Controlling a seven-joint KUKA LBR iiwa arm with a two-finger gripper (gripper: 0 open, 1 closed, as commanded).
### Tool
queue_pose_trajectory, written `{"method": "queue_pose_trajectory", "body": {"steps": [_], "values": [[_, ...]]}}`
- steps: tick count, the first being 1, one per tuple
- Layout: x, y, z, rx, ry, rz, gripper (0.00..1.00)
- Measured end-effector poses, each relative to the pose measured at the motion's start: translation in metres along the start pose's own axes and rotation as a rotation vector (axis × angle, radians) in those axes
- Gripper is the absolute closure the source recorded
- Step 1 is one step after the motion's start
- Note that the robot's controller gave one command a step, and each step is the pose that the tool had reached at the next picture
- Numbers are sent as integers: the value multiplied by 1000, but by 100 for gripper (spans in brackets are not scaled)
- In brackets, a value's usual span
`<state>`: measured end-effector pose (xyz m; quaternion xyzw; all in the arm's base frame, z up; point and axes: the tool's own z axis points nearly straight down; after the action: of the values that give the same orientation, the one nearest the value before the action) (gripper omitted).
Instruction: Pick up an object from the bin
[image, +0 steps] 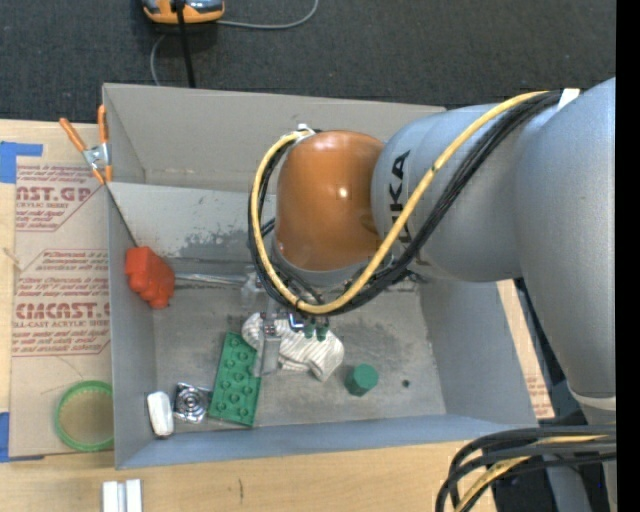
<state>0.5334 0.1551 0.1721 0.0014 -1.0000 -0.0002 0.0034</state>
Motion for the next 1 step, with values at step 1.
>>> {"method": "queue_pose_trajectory", "body": {"steps": [1], "values": [[-2, -1, -5, -1, -7, 1, 0]]}}
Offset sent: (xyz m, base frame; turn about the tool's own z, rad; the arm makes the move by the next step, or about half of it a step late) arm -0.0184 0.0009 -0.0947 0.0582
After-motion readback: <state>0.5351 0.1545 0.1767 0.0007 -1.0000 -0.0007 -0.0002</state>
